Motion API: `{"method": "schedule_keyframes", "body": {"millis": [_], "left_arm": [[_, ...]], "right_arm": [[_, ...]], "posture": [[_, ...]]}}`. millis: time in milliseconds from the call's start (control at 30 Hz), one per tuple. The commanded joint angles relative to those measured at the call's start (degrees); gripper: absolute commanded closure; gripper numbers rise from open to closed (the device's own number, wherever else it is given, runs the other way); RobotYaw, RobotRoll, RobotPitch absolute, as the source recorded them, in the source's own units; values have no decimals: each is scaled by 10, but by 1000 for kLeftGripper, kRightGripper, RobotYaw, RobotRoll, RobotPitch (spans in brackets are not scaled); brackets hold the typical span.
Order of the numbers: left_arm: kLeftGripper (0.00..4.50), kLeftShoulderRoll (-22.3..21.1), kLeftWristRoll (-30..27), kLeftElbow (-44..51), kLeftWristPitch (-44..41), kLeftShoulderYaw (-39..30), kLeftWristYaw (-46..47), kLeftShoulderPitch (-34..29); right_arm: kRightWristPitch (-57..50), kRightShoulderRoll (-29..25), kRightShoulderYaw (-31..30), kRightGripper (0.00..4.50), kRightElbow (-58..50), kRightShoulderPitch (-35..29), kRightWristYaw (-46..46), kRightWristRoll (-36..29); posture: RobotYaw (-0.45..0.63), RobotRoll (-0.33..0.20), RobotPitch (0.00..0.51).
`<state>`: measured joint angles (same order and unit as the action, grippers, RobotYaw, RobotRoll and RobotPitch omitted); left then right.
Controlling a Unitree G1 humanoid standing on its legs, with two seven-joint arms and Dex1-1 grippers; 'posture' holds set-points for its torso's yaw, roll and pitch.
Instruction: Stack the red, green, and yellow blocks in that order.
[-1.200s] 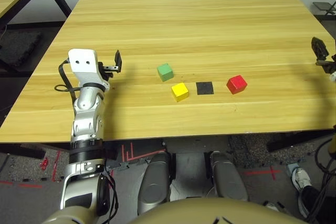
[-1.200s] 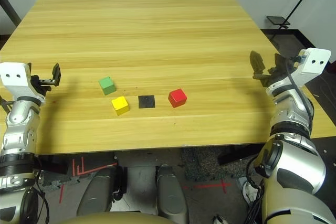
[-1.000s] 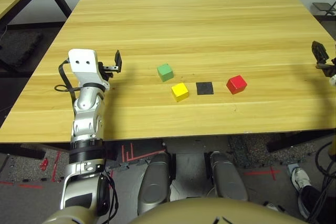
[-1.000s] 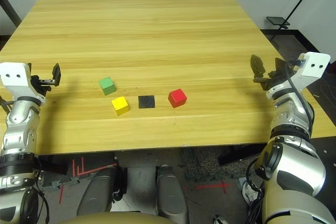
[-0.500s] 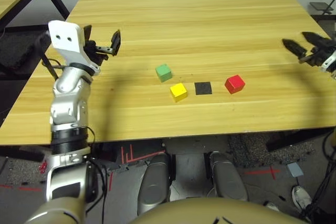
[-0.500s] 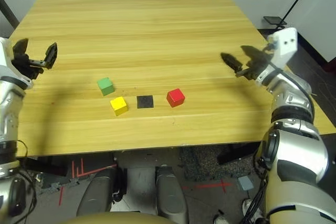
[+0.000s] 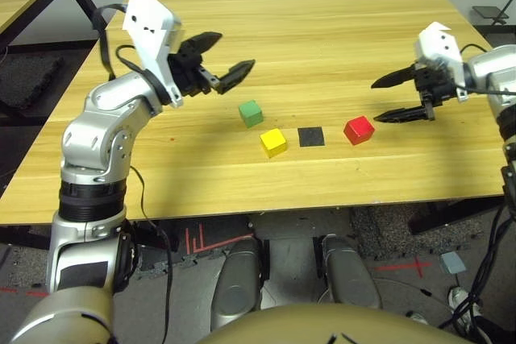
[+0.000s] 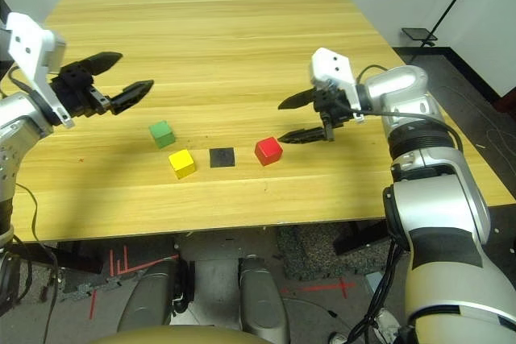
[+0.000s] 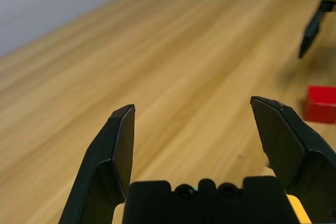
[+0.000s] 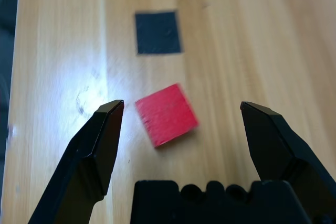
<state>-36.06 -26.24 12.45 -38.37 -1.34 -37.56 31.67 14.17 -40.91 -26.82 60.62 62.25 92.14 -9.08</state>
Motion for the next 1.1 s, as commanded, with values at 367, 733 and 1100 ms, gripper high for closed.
{"method": "schedule_keyframes", "body": {"millis": [367,733,1100], "left_arm": [[16,3,28,36,-32,24,12,-40],[0,16,26,71,-52,10,45,-62],[0,25,30,70,-54,12,53,-57]], "right_arm": [[125,62,-55,0,103,45,4,93],[142,86,-18,945,124,53,4,157],[-29,113,2,2469,53,74,4,127]], "posture": [[429,-193,105],[471,-207,109],[461,-231,105]]}}
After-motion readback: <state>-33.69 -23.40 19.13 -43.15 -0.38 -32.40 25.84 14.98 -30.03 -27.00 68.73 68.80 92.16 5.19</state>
